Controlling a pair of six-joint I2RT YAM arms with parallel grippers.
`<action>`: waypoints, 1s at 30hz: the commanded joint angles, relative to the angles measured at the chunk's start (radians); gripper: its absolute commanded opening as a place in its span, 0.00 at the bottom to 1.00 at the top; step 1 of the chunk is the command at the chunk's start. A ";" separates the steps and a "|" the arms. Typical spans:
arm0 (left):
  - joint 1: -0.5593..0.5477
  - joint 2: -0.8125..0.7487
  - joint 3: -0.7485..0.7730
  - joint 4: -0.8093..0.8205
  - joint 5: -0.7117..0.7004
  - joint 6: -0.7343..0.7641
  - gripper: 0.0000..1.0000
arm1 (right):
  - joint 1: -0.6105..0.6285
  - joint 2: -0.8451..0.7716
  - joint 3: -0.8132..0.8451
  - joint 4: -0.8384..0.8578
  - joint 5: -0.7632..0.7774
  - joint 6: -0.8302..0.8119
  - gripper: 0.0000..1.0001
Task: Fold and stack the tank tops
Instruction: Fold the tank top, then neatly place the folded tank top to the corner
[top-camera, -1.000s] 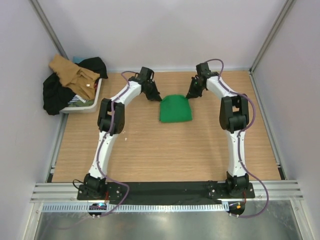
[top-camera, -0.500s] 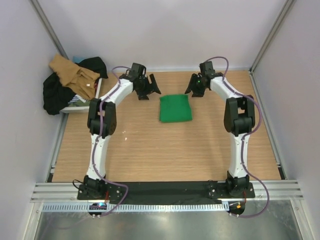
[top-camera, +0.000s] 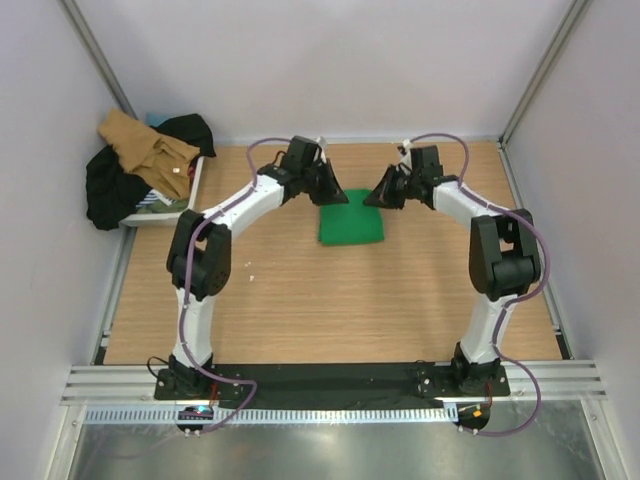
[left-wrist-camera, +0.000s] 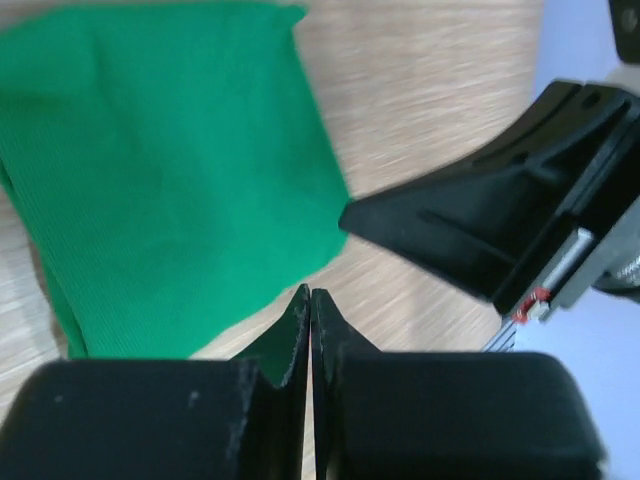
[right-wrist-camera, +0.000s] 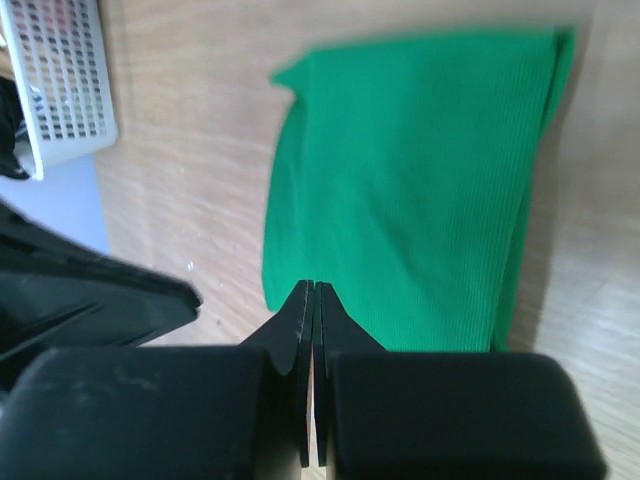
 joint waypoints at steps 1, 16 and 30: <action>0.011 0.066 -0.091 0.116 0.063 -0.082 0.00 | 0.000 0.020 -0.130 0.209 -0.163 0.103 0.01; 0.013 -0.009 -0.422 0.179 -0.133 -0.018 0.00 | -0.040 0.027 -0.326 0.211 -0.045 0.096 0.01; 0.013 -0.225 -0.387 0.078 -0.202 0.034 0.06 | 0.021 0.006 -0.096 0.197 -0.201 0.105 0.04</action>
